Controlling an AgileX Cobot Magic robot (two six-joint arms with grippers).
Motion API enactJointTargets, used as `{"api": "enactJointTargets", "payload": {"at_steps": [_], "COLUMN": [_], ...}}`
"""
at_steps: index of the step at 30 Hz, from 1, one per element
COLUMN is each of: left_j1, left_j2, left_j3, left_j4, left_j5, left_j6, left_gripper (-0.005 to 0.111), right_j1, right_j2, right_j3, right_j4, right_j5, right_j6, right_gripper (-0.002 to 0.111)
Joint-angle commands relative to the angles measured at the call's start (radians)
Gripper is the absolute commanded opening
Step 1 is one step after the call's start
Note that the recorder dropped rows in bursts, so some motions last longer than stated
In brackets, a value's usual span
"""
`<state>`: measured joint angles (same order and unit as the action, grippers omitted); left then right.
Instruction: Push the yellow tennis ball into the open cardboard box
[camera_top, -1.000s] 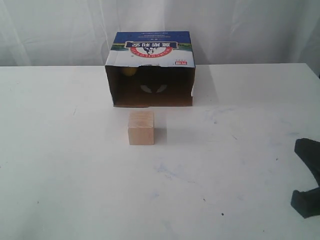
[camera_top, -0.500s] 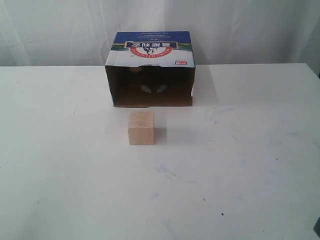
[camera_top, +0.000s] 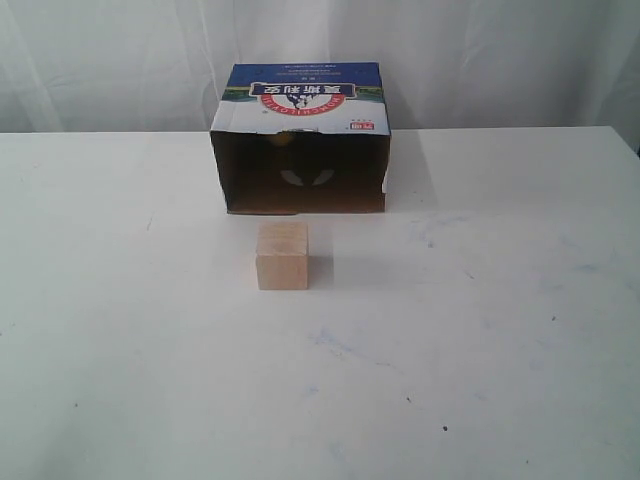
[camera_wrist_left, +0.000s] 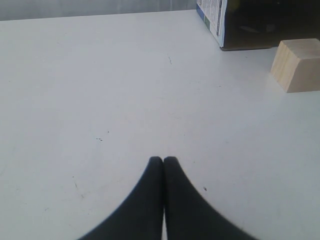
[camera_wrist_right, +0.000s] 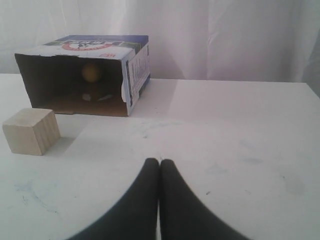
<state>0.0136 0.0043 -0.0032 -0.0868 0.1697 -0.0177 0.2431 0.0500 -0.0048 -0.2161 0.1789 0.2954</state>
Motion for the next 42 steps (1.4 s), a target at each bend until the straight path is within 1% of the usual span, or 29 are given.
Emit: {"api": "enactJointTargets", "payload": {"at_steps": [1, 6, 24, 26, 30, 32, 42], "left_j1": [0.004, 0.004, 0.004, 0.004, 0.004, 0.004, 0.004], "left_j2": [-0.004, -0.004, -0.004, -0.004, -0.004, -0.004, -0.004], "left_j3": [0.003, 0.003, 0.003, 0.003, 0.003, 0.003, 0.003], "left_j4": [-0.002, -0.002, -0.002, -0.002, -0.002, -0.002, -0.002], "left_j5": [-0.004, -0.004, -0.004, -0.004, -0.004, -0.004, -0.004], "left_j6": [-0.004, -0.004, -0.004, -0.004, -0.004, -0.004, -0.004], "left_gripper": [0.0, 0.0, 0.0, 0.0, 0.0, 0.0, 0.0], "right_j1": [-0.005, -0.005, -0.005, -0.005, -0.005, -0.005, -0.005], "right_j2": [-0.035, -0.048, -0.048, -0.048, -0.048, -0.048, -0.048], "right_j3": [0.005, 0.005, 0.005, 0.005, 0.005, 0.005, 0.005], "right_j4": [0.006, 0.006, 0.019, 0.042, 0.079, 0.113, 0.133], "right_j5": [0.058, 0.09, 0.09, 0.081, 0.058, 0.052, 0.036], "right_j6": [-0.002, -0.002, -0.002, -0.058, -0.262, -0.333, -0.354], "right_gripper": [0.0, 0.0, 0.0, 0.0, 0.0, 0.0, 0.0]}}
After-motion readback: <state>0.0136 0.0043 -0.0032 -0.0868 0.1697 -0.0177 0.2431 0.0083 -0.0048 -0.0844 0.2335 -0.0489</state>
